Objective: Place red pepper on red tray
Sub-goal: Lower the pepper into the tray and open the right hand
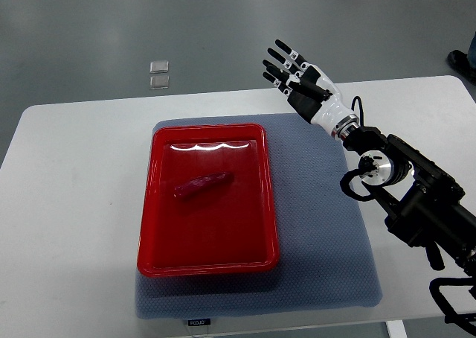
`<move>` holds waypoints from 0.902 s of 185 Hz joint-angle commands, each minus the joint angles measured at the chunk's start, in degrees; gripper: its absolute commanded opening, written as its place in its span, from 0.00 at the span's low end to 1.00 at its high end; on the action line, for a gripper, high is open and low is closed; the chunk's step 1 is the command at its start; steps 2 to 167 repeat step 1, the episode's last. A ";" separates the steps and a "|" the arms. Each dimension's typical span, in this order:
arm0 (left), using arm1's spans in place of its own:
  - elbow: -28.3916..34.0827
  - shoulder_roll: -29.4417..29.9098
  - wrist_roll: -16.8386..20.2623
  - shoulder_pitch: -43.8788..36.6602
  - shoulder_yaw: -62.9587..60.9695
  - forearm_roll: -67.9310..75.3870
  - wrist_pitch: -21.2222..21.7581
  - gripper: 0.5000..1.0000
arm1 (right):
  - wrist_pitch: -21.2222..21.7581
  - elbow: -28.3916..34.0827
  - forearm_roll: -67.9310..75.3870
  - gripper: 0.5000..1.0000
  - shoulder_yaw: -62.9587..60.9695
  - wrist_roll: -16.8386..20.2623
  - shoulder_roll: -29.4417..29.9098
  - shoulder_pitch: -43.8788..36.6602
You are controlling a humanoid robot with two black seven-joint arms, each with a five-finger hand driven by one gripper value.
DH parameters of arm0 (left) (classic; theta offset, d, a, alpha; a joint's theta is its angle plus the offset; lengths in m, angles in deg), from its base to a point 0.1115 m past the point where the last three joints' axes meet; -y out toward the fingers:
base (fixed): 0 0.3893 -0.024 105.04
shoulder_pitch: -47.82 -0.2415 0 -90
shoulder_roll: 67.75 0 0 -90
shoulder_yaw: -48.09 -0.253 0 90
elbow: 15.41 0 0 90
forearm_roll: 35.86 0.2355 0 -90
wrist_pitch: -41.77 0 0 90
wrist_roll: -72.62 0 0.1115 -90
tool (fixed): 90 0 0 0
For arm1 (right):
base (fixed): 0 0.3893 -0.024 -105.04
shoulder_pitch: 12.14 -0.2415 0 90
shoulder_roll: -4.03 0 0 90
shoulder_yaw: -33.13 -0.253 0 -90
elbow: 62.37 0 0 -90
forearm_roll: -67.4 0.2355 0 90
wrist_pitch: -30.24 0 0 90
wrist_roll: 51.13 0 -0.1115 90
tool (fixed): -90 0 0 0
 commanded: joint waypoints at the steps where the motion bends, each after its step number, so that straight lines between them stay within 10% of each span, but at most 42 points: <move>1: 0.00 0.00 -0.02 0.00 0.00 0.00 0.00 1.00 | 1.21 -2.30 1.49 0.83 -0.54 -0.08 -0.26 0.76; 167: 0.00 0.00 -0.02 0.00 0.00 0.00 0.00 1.00 | 1.21 -2.30 1.49 0.83 -0.54 -0.08 -0.26 0.76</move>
